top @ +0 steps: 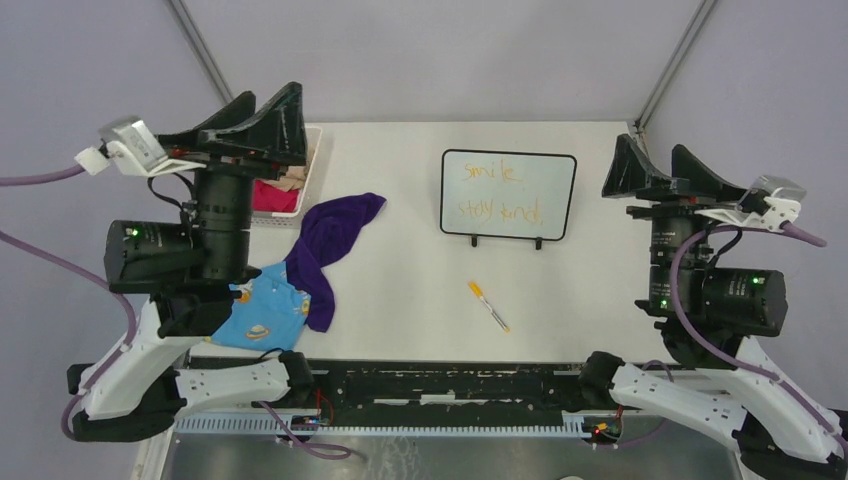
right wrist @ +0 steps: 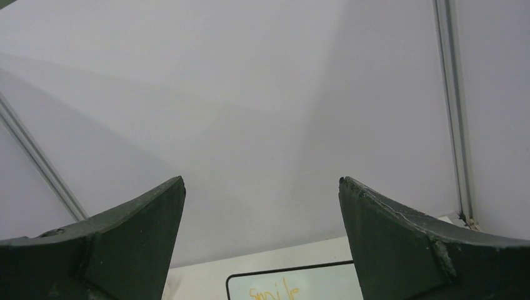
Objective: Write a sentence on the whiteboard
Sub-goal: Reset both arms
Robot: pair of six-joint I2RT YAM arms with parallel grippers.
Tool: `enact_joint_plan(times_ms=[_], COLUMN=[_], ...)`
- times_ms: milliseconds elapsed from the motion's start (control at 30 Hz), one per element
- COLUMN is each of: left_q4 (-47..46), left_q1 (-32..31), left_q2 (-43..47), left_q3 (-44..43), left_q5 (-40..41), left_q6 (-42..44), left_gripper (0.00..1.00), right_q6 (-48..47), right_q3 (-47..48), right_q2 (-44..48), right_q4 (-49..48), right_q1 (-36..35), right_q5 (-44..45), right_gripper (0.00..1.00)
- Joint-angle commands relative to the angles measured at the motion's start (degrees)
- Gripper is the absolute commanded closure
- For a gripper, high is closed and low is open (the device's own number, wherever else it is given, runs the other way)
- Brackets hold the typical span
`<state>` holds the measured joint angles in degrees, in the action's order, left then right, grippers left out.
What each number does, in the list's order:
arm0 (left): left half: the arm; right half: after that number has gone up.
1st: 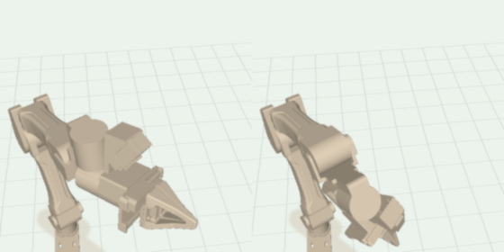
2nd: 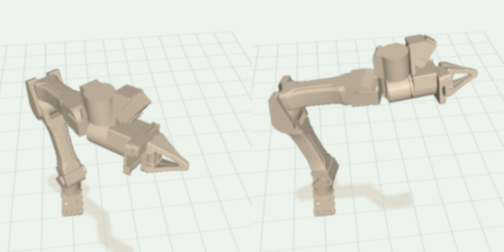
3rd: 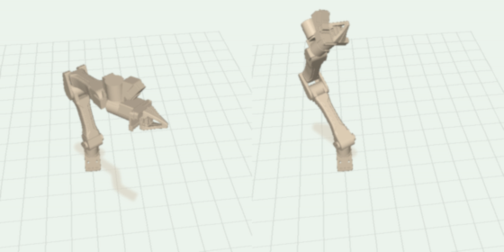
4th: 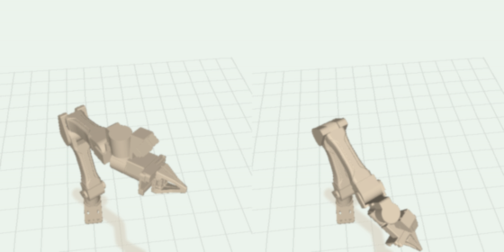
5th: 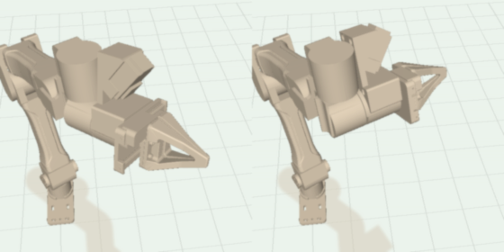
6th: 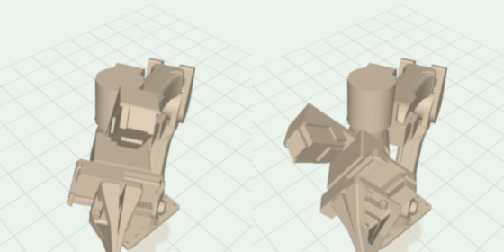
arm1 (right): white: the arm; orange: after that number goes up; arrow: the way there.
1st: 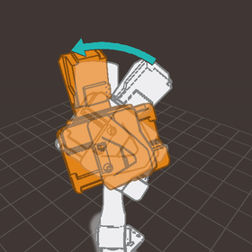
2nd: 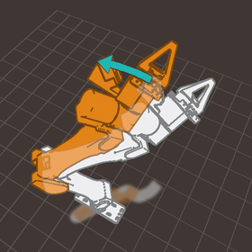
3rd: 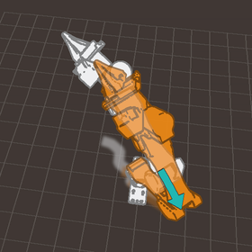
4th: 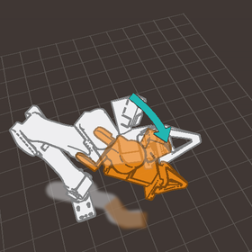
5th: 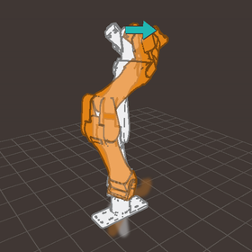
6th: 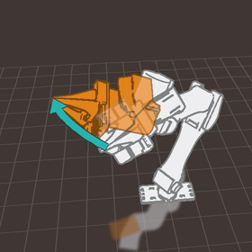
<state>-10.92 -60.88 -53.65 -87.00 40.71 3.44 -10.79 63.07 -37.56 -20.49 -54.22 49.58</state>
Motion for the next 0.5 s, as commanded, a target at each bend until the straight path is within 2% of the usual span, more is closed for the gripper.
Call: enact_joint_plan(times_ms=[0, 67, 133, 267, 467], left_q4=[-11.0, -11.3, -7.8, -4.3, -4.7], left_q1=[-0.2, -0.2, -0.2, -0.3, -0.2], left_q2=[-0.2, -1.4, -3.3, -6.0, -7.6], left_q3=[4.6, 3.8, 0.7, -1.6, -1.7], left_q5=[10.7, 15.1, 16.4, 15.6, 12.6], left_q6=[3.5, 3.8, 3.3, 2.7, 3.7], left_gripper=[0.0, 0.0, 0.0, 0.0, 0.0], right_q6=[-1.4, -2.1, -2.3, -1.4, 1.9], right_q3=[-1.9, -3.9, -6.5, -10.7, -9.8], right_q2=[0.9, 1.8, 2.7, 3.4, 1.1], right_q4=[4.3, 4.1, 2.6, -0.9, -3.9], right_q1=[-0.1, -0.1, -0.1, -0.1, -0.1], right_q5=[-2.4, -1.3, -0.6, -0.8, -4.2], right_gripper=[0.02, 0.02, 0.02, 0.02, 0.02])
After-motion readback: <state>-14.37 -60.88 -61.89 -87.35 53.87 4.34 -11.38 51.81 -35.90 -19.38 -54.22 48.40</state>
